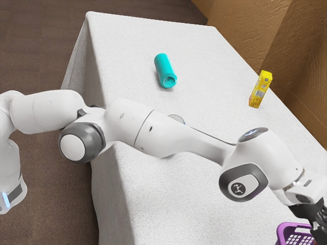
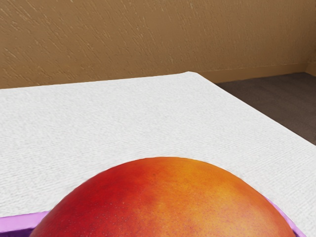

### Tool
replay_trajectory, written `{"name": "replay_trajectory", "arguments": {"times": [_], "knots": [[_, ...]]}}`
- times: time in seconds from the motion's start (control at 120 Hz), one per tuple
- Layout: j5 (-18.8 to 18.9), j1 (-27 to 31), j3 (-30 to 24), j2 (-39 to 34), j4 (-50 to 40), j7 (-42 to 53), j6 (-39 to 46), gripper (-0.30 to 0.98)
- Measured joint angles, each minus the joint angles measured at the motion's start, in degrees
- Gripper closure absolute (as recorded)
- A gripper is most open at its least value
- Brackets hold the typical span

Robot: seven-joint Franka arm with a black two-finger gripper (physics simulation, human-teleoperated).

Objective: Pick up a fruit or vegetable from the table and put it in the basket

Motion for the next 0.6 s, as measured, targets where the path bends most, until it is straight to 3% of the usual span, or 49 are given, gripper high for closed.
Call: {"name": "replay_trajectory", "arguments": {"times": [0.367,0.45,0.542,0.6], "knots": [[-0.43,0.02,-0.21,-1.02,0.00,0.38,-1.92,0.00],[-0.55,4.63,0.00,-12.59,-4.45,0.04,-10.83,0.00],[0.08,13.95,0.91,-27.81,-14.40,-0.34,-26.75,0.00],[2.03,17.04,3.74,-33.71,-17.34,-0.53,-36.85,0.00]]}}
